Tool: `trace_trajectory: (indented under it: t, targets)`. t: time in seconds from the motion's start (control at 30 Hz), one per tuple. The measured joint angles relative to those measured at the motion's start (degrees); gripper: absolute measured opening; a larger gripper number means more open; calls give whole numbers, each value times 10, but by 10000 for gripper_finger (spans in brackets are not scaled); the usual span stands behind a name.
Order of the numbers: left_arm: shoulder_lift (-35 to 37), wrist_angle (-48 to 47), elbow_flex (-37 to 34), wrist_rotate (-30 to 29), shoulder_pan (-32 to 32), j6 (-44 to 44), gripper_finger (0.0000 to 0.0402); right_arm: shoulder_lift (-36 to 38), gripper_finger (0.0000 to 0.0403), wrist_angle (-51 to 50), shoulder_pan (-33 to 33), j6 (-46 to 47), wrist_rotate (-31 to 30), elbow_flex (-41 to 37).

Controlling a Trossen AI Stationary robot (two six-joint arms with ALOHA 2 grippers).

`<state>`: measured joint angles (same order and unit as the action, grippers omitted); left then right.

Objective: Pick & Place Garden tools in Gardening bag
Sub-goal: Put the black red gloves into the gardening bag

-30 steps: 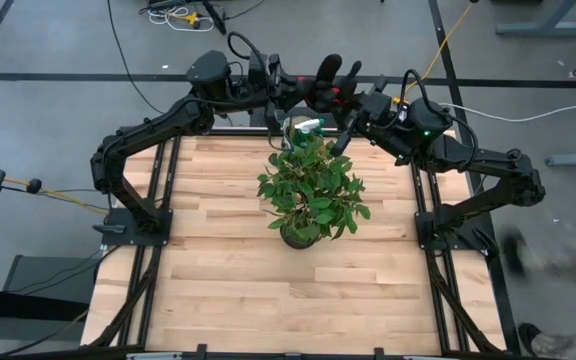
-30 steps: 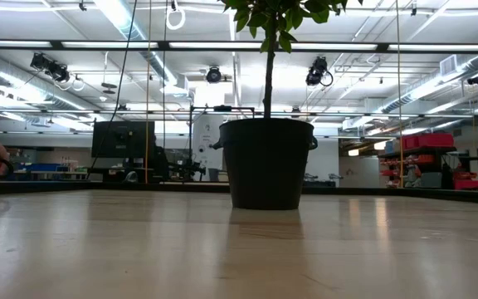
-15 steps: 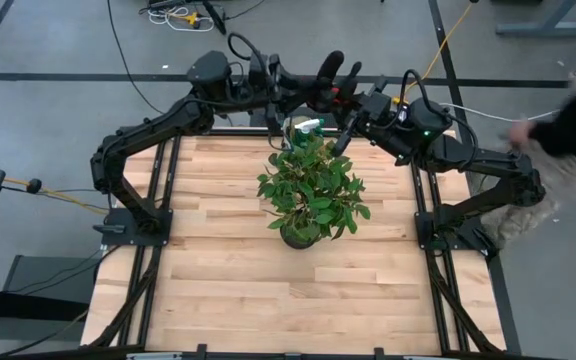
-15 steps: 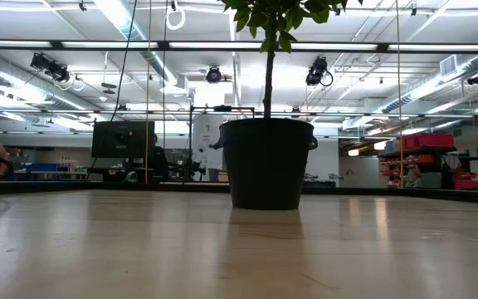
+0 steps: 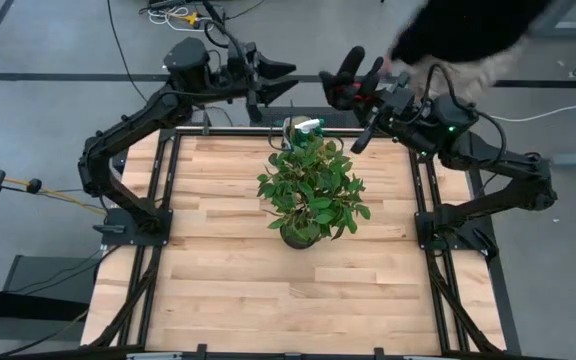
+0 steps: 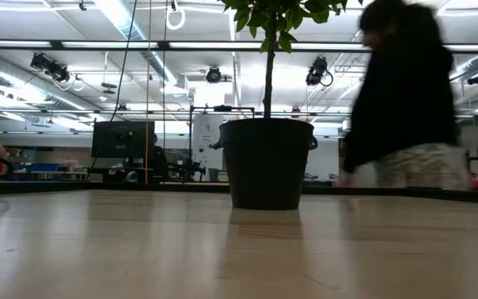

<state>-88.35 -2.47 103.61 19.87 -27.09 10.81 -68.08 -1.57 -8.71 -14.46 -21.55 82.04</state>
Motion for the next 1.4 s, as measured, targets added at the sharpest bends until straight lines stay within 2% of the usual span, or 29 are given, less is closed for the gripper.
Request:
trace_trajectory:
  t: [0.13,0.2,0.5,0.87,1.0,1.13,1.4]
  targets:
    - [18,-41,0,5,-15,-1,185,15,31,-51,-17,43,3,0]
    - [24,-50,0,9,-21,-1,181,22,31,-78,-37,52,25,0]
    - [27,-59,0,10,-27,0,177,22,31,-121,-161,80,189,0]
    - [27,-65,0,4,-27,-1,177,-25,31,-125,-290,59,389,-5]
    - [27,-65,0,-2,-27,-1,177,-31,31,-72,-331,57,447,-58]
    - [27,-65,0,-16,-27,-1,177,-32,31,43,-363,87,498,-145]
    - [26,-94,0,-61,-27,-1,177,-39,31,201,-386,135,540,-287]
